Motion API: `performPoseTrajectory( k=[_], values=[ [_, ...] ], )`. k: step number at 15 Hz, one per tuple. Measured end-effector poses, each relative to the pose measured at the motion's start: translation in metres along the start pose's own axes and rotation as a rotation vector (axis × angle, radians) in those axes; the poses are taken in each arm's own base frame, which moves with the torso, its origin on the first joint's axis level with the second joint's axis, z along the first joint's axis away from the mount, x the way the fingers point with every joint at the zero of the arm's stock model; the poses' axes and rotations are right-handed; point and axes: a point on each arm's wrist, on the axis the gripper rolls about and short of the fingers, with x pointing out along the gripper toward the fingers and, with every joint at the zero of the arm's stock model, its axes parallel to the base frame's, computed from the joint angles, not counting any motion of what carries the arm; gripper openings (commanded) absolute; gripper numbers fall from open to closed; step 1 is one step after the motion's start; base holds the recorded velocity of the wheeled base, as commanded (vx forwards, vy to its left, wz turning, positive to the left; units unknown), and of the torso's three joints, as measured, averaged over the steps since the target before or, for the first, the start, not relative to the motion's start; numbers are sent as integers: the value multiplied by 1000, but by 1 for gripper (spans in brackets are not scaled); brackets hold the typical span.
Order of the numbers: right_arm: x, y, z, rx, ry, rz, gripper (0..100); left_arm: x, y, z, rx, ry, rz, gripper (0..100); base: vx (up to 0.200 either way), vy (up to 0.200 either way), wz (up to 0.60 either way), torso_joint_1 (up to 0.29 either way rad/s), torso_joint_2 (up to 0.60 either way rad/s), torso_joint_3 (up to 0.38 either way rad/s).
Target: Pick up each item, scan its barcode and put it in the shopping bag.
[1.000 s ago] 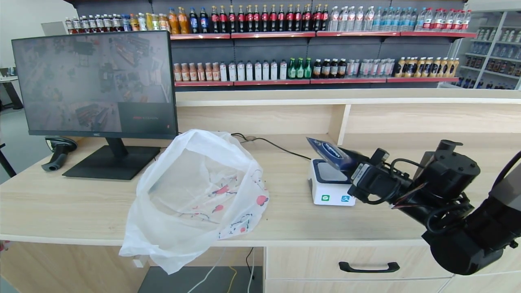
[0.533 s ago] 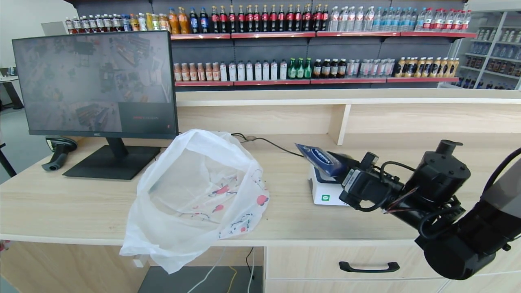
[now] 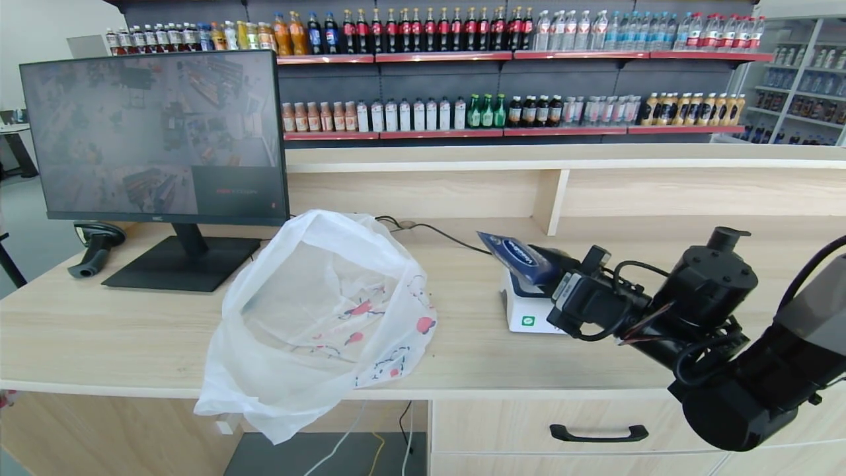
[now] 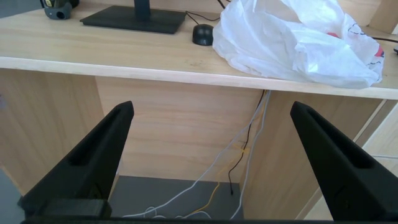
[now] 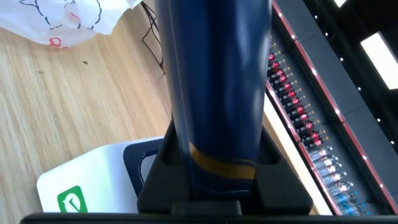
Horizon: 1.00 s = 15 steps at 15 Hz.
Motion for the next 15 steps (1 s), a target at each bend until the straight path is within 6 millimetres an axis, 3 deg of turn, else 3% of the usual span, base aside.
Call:
performPoseTrajectory(
  k=[5,11,15],
  values=[
    [1,-6,8,42,-22,-22,0,0,0,0,0,0,0,100,0,0,0,0,0,0],
    [-7,-18,66,232,-48,-139,0,0,0,0,0,0,0,100,0,0,0,0,0,0],
    [-32,-20,91,387,4,-210,0,0,0,0,0,0,0,100,0,0,0,0,0,0]
  ],
)
